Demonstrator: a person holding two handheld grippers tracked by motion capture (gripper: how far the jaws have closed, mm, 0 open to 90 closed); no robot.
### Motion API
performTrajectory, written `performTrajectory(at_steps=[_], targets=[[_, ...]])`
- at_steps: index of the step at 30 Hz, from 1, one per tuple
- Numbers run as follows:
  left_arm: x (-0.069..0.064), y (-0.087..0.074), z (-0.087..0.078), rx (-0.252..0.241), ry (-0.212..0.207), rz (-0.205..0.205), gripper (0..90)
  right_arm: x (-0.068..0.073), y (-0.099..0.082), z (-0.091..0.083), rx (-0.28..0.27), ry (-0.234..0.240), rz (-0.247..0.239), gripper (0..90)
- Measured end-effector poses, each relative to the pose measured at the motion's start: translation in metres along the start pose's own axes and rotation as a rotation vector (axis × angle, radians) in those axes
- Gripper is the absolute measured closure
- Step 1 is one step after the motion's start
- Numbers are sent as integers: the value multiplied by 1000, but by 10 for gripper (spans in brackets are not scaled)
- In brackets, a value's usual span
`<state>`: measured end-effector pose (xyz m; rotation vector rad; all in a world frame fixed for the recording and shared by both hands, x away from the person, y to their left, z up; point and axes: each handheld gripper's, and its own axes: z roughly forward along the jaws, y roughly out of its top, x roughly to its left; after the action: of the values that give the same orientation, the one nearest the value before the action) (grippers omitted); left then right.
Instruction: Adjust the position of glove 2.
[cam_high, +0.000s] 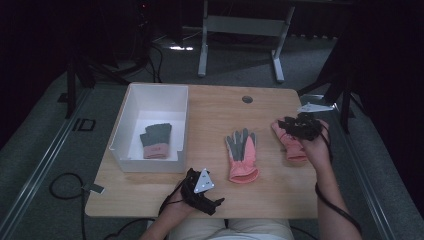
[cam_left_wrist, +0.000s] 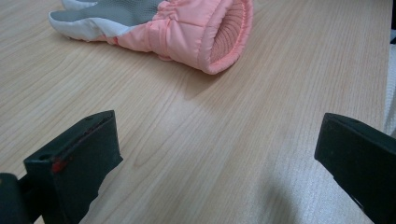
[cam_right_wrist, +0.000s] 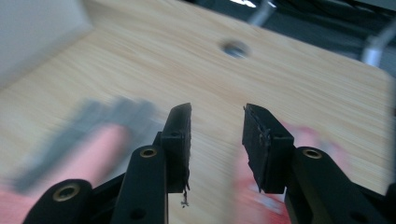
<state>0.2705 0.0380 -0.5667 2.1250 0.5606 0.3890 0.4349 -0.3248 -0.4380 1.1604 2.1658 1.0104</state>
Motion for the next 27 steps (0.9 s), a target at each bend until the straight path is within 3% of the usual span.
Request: performTrajectory(at_steps=[4, 9, 11, 14, 20, 23, 26, 27], targets=[[0, 0, 0, 5, -1, 4, 0, -33, -14, 15, 91, -52, 9, 608], [0, 0, 1, 8, -1, 2, 0, -54, -35, 36, 174, -109, 38, 579], [0, -1, 2, 15, 2, 2, 0, -56, -44, 41, 146, -128, 37, 584], [0, -1, 1, 13, 3, -1, 0, -56, -52, 47, 162, -112, 49, 581], [0, -1, 0, 10, 5, 1, 0, -49, -66, 61, 201, -154, -27, 592], [0, -1, 0, 8, 6, 0, 0, -42, -66, 67, 229, -172, -53, 732], [0, -1, 0, 11, 9, 1, 0, -41, -63, 69, 249, -179, -25, 806], [0, -1, 0, 5, 9, -1, 0, -40, -60, 70, 261, -188, 5, 829]])
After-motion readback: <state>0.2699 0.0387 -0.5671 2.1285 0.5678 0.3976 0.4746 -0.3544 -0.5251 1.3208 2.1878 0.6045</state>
